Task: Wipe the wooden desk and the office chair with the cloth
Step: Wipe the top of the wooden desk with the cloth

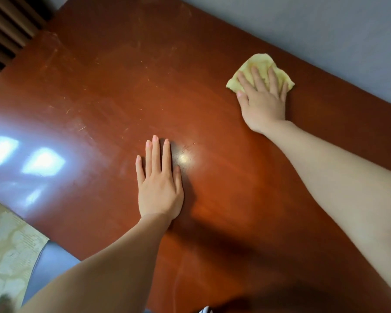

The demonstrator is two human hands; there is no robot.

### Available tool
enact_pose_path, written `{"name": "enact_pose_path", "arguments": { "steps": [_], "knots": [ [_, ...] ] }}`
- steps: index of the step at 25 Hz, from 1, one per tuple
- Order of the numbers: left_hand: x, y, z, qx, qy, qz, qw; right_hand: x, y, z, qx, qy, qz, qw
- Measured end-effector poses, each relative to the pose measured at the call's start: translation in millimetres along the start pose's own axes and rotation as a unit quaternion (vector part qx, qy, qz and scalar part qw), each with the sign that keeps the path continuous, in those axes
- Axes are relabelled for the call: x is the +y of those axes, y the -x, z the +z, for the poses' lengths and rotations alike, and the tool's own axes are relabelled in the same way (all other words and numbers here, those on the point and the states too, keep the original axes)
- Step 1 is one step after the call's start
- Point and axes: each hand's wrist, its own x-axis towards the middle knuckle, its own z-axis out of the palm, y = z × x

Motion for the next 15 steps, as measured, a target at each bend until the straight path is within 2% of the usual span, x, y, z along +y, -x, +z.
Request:
{"name": "enact_pose_path", "arguments": {
  "steps": [4, 8, 12, 15],
  "knots": [
    [0, 0, -1, -0.002, 0.007, -0.004, 1.000, -9, 41, 5, -0.013, 0.018, -0.142, 0.990],
    [0, -2, 0, 0.003, 0.011, -0.005, 1.000, -22, 111, 8, -0.046, 0.021, -0.273, 0.961],
    [-1, 0, 0, 0.005, 0.007, -0.010, 1.000, -18, 172, 15, -0.068, 0.030, -0.438, 0.896],
    [-1, -1, 1, 0.010, 0.010, -0.012, 1.000, 12, 170, 8, -0.086, 0.042, -0.532, 0.841]
  ]
}}
